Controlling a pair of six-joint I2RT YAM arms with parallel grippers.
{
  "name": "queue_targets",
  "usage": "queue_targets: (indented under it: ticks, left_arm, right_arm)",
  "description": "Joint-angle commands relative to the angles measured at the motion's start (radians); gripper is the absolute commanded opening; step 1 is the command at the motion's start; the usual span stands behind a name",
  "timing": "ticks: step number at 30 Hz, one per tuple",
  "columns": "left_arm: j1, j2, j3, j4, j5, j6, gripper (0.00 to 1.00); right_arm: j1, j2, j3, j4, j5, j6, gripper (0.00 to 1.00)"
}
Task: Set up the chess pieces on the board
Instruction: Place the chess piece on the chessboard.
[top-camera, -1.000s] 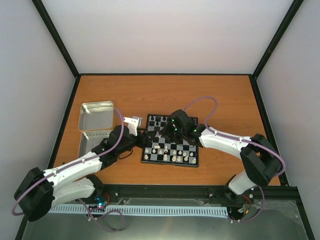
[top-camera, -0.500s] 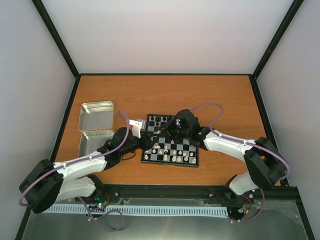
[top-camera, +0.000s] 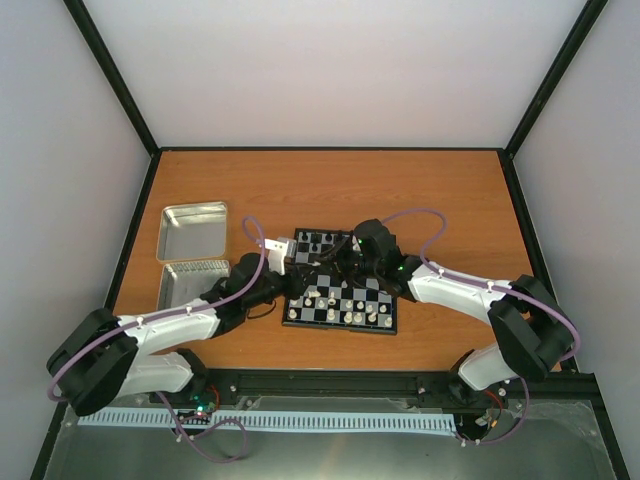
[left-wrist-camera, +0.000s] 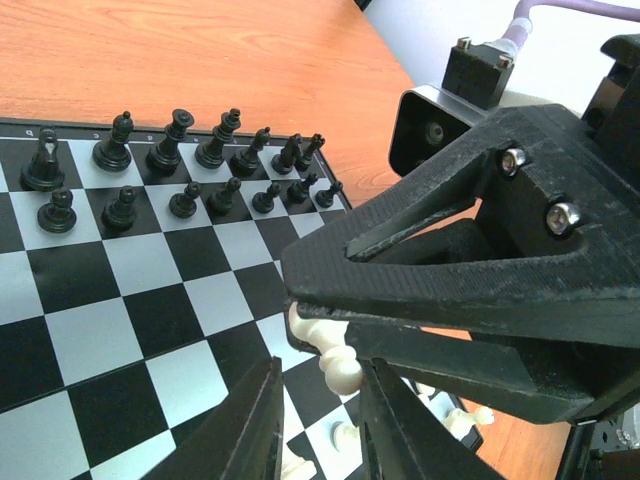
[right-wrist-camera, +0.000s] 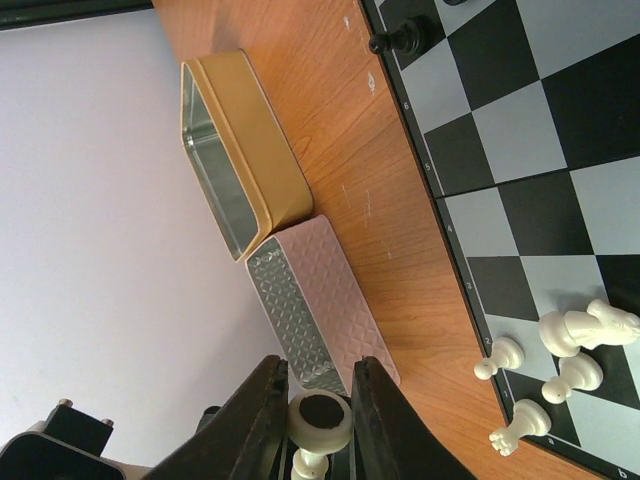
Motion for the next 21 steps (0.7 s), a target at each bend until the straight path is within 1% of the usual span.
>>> queue_targets:
  ticks: [1, 4, 7, 11, 13, 15, 17, 19, 21]
  left_arm:
    - [-0.006, 0.011, 0.045, 0.048, 0.002, 0.017, 0.22]
    - [-0.007, 0.006, 0.052, 0.042, -0.005, 0.027, 0.20]
    - [-0.006, 0.000, 0.060, 0.029, -0.021, 0.039, 0.14]
    - [-0.006, -0.007, 0.068, 0.010, -0.035, 0.055, 0.03]
    - [-0.006, -0.010, 0.073, -0.009, -0.037, 0.057, 0.01]
    - [-0.006, -0.012, 0.090, -0.054, -0.041, 0.066, 0.01]
    - [-0.006, -0.018, 0.114, -0.126, -0.044, 0.074, 0.01]
    - [-0.006, -0.025, 0.149, -0.219, -0.036, 0.086, 0.01]
    - [-0.006, -0.027, 0.193, -0.334, -0.023, 0.100, 0.01]
  right_arm:
    - [-0.006, -0.015, -0.006, 0.023, -0.012, 0.008, 0.18]
    - [-0.006, -0.013, -0.003, 0.011, -0.009, -0.001, 0.18]
    - [-0.006, -0.010, -0.003, 0.008, -0.013, -0.008, 0.18]
    - [-0.006, -0.006, -0.004, -0.002, -0.011, -0.018, 0.18]
    - [-0.006, -0.005, -0.006, -0.010, -0.005, -0.027, 0.20]
    - [-0.006, -0.008, 0.001, -0.033, 0.011, -0.052, 0.24]
    - [-0.008, -0.015, 0.021, -0.067, 0.046, -0.123, 0.35]
    - [-0.022, -0.023, 0.065, -0.145, 0.068, -0.221, 0.47]
    - [-0.046, -0.034, 0.101, -0.185, 0.046, -0.332, 0.53]
